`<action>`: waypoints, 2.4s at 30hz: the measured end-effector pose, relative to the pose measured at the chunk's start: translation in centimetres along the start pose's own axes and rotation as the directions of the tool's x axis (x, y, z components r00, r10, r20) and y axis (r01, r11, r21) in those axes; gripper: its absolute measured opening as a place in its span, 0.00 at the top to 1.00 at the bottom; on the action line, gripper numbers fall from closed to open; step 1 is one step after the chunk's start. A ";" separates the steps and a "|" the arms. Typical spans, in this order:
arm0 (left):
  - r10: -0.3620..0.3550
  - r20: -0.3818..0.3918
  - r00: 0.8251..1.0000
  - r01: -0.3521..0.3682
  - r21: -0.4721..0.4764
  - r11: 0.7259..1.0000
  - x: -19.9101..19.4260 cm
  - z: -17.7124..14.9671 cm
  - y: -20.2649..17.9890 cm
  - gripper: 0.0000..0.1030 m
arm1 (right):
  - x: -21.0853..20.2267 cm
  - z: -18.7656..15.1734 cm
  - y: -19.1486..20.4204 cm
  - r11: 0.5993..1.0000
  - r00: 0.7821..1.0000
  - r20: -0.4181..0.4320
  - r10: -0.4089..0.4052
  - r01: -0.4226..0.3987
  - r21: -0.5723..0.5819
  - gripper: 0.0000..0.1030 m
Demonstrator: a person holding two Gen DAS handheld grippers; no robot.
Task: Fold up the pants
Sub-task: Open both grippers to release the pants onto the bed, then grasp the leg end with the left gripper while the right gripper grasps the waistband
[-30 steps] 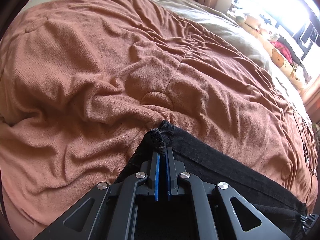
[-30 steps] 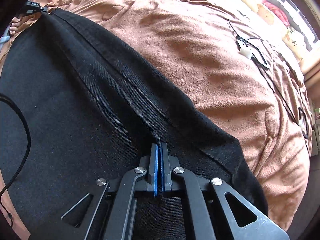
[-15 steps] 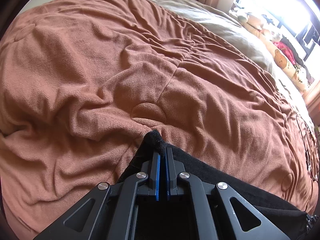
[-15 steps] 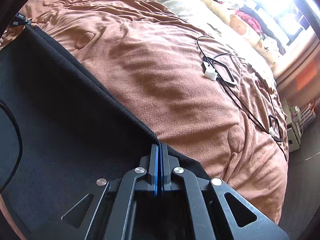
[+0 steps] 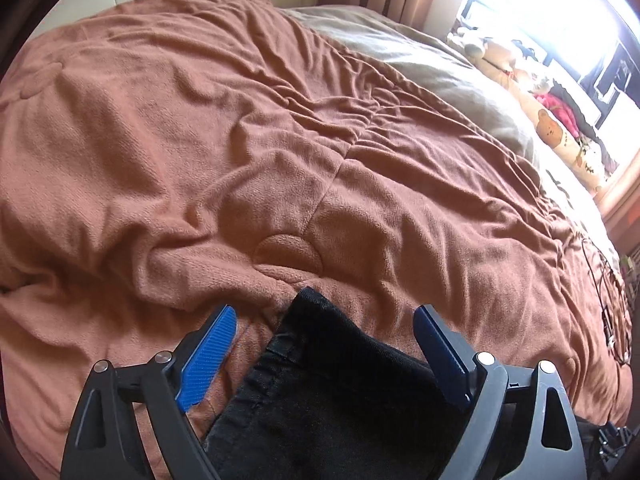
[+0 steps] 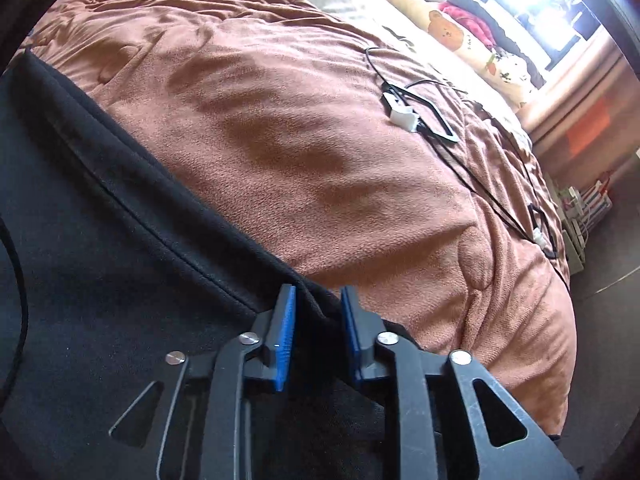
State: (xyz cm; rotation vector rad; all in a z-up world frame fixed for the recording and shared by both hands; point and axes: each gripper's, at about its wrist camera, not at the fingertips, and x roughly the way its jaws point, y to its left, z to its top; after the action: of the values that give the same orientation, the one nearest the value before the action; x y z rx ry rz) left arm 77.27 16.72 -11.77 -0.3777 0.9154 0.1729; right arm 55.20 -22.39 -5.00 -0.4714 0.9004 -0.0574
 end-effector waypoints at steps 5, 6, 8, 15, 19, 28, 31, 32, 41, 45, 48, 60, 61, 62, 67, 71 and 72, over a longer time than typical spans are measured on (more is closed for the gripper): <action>0.003 0.014 1.000 -0.003 0.011 1.000 -2.7 -0.7 1.4 0.11 | -2.9 -0.6 -1.9 0.994 0.998 0.034 0.043 -0.046 0.095 0.59; 0.005 0.017 1.000 -0.006 0.015 1.000 -3.4 -1.0 1.7 0.11 | -3.6 -0.9 -2.2 0.993 0.998 0.040 0.048 -0.052 0.110 0.59; 0.007 0.017 1.000 -0.007 0.016 1.000 -4.6 -1.7 2.3 0.12 | -4.9 -1.6 -2.8 0.989 0.997 0.049 0.059 -0.065 0.136 0.59; -0.022 0.018 1.000 0.021 0.033 0.999 -9.1 -4.5 4.1 0.22 | -10.1 -5.4 -5.2 0.973 0.995 0.074 0.070 -0.085 0.216 0.59; -0.033 0.012 0.999 0.033 0.028 0.999 -11.0 -6.4 5.0 0.29 | -12.5 -7.9 -6.2 0.961 0.994 0.080 0.073 -0.092 0.262 0.59; -0.068 -0.009 0.998 0.068 -0.011 0.998 -13.7 -10.8 6.7 0.42 | -17.1 -13.8 -7.7 0.923 0.992 0.095 0.086 -0.115 0.368 0.59; -0.079 -0.022 0.997 0.078 -0.033 0.996 -13.8 -12.2 7.2 0.45 | -18.3 -15.9 -8.4 0.901 0.989 0.111 0.097 -0.135 0.411 0.45; -0.084 -0.026 0.996 0.083 -0.042 0.996 -13.8 -12.6 7.4 0.45 | -18.6 -16.7 -8.7 0.895 0.989 0.114 0.095 -0.135 0.425 0.43; -0.104 -0.081 0.991 0.096 -0.097 0.991 -12.3 -16.4 9.0 0.46 | -19.6 -23.8 -11.5 0.815 0.989 0.097 0.110 -0.146 0.561 0.43; -0.120 -0.094 0.988 0.107 -0.131 0.986 -11.8 -17.5 9.6 0.46 | -20.0 -26.8 -13.1 0.755 0.989 0.108 0.098 -0.145 0.640 0.43; -0.146 -0.104 0.984 0.128 -0.158 0.979 -11.3 -18.0 9.8 0.46 | -20.1 -29.3 -14.3 0.702 0.992 0.098 0.077 -0.123 0.702 0.43; -0.234 -0.121 0.965 0.199 -0.248 0.948 -8.8 -19.3 9.0 0.46 | -16.5 -35.5 -18.2 0.445 0.990 0.064 0.128 -0.115 0.888 0.35; -0.237 -0.118 0.964 0.201 -0.257 0.945 -8.7 -19.4 9.0 0.46 | -16.1 -35.5 -18.4 0.422 0.988 0.076 0.132 -0.125 0.898 0.34; -0.238 -0.114 0.965 0.202 -0.264 0.943 -8.7 -19.5 9.0 0.46 | -15.5 -35.5 -18.6 0.401 0.987 0.081 0.140 -0.132 0.907 0.33; -0.246 -0.094 0.965 0.211 -0.281 0.936 -8.4 -19.5 8.8 0.46 | -13.8 -35.1 -19.7 0.307 0.978 0.145 0.150 -0.185 0.933 0.33; -0.252 -0.080 0.964 0.217 -0.304 0.928 -8.2 -19.5 9.2 0.46 | -13.7 -35.6 -20.4 0.302 0.981 0.147 0.129 -0.179 0.936 0.68; -0.249 -0.076 0.966 0.215 -0.305 0.928 -8.2 -19.4 9.2 0.46 | -13.8 -35.8 -20.7 0.300 0.979 0.160 0.122 -0.190 0.935 0.79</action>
State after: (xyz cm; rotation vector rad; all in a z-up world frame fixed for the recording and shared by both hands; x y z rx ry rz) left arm 55.16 17.72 -18.14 -0.7767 0.9506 0.0689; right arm 22.13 -50.84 -4.99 0.7765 0.6900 -0.3839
